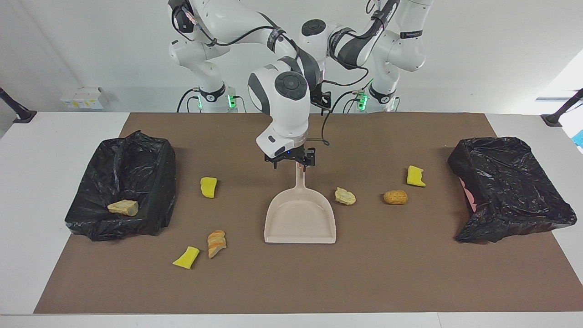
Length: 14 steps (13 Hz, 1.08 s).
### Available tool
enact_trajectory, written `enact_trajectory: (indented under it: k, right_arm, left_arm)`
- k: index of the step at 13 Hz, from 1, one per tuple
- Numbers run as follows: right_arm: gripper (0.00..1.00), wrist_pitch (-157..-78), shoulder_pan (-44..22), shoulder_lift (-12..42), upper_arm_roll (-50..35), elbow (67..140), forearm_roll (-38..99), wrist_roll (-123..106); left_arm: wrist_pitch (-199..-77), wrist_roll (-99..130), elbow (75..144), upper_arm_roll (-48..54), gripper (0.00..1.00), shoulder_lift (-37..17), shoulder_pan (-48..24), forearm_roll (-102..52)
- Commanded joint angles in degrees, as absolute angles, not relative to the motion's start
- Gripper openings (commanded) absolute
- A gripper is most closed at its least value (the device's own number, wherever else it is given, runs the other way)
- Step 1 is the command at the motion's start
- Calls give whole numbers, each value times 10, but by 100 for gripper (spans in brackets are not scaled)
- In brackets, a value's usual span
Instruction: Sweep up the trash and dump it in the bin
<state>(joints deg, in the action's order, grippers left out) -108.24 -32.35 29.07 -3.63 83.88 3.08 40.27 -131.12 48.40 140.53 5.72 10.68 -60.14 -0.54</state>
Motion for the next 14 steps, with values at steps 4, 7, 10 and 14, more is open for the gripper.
enact_trajectory:
  k: [4,7,10,14]
  right_arm:
    - [76,-1115,-322,258,-37,925,40,405]
    - [38,-1116,-319,258,-37,926,40,404]
    - [0,-1114,-316,258,-37,925,40,401]
    - [0,-1116,-302,258,-36,906,29,335]
  left_arm:
    - [-1394,527,1404,44,100,30,-646,-10]
    - [-1385,527,1395,43,100,36,-641,-10]
    - [-1369,527,1388,42,100,41,-640,-9]
    - [-1330,526,1381,40,52,42,-639,-9]
